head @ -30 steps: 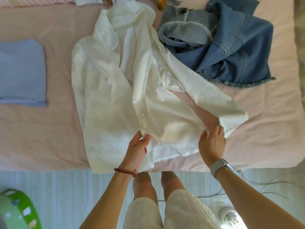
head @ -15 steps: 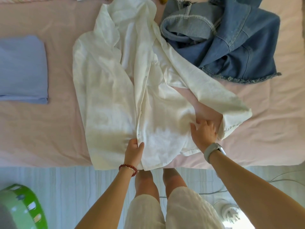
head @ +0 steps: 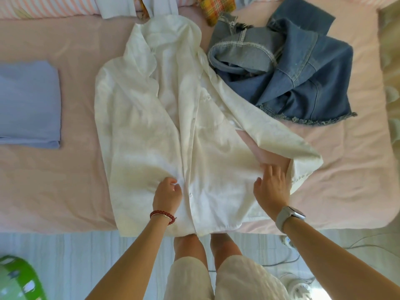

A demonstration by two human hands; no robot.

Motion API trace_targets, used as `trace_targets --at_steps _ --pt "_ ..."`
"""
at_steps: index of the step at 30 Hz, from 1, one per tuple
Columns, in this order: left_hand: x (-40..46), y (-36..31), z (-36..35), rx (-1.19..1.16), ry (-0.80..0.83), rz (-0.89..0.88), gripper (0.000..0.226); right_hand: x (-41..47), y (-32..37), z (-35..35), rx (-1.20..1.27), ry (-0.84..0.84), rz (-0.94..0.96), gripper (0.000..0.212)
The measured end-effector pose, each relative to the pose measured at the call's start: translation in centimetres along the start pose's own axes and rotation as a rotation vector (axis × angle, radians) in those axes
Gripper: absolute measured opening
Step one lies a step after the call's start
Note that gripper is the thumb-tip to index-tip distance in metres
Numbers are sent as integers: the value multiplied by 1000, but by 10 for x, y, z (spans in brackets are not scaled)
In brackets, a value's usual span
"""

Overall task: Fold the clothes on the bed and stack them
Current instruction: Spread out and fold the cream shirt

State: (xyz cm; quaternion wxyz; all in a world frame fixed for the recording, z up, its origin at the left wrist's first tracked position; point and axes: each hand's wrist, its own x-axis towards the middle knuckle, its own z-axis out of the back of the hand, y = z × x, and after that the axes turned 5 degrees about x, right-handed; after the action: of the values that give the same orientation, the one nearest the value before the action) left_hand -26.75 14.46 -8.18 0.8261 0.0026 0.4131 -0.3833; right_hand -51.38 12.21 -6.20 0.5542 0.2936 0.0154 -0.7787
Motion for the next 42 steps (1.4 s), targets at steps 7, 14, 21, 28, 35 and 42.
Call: trace_targets --at_steps 7,14,21,28,35,42 --pt "68 -56 77 -16 -203 -254 23 57 107 17 249 12 248 34" --pt "174 -121 156 198 -308 -543 26 152 212 34 401 84 162 35" --pt "227 -141 142 577 -136 -397 47 215 253 11 611 123 -347 34" --pt "243 -139 176 -36 -94 -399 15 206 275 20 1040 -164 -101 11" --pt "239 -170 205 -803 316 -132 25 182 320 2 884 -86 350 23" --pt "253 -160 200 -662 184 -133 32 180 302 -26 790 347 250 48"
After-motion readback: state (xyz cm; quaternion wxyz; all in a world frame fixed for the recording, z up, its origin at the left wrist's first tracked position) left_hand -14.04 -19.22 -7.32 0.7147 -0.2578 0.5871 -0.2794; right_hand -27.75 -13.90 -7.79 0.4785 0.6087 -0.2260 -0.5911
